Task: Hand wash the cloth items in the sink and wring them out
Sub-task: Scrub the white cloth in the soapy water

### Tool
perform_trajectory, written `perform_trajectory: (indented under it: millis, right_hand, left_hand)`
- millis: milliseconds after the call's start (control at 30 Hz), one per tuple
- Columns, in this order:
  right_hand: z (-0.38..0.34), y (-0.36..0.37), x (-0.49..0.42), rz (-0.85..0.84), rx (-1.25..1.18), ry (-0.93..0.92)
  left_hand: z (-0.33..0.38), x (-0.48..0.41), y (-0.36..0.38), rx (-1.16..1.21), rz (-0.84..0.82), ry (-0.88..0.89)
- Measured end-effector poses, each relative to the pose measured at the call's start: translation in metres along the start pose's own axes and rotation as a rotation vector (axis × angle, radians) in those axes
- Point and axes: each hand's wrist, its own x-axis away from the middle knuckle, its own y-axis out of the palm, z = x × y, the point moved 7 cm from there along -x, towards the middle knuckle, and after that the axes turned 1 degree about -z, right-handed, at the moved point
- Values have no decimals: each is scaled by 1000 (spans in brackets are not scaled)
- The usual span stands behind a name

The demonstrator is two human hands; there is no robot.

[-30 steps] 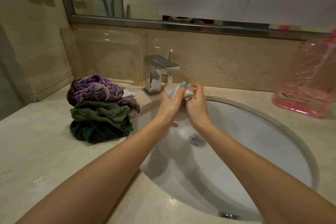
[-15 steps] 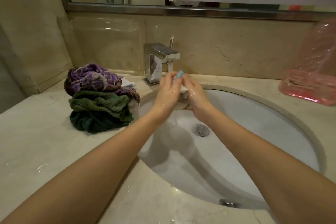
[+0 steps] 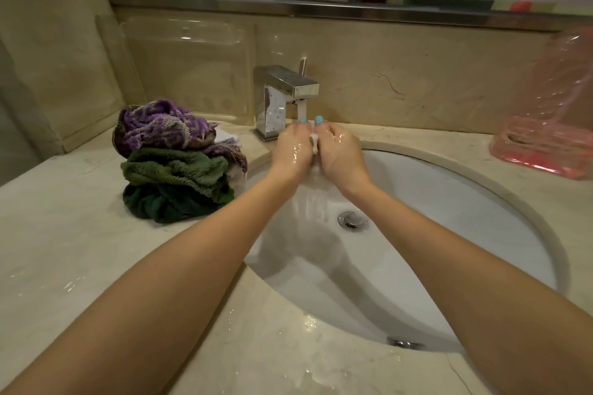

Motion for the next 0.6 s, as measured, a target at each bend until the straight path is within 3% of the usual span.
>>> perform_trajectory:
  millis: [100,300,467,600]
  right_hand:
    - [7,4,-1,-82,-7,16]
    - [17,-10,-8,-60,-141,103]
    - [25,-35,-13,-7,-150,122]
    - [21,-44,-14,32,-233,122]
  left_hand:
    - [-13,-3,-2,95,-100,-118]
    - [-18,2,-8,72,-203,-41]
    - [-15,18,6,-199,-446,55]
    - [-24,23,-2,-576,-498,37]
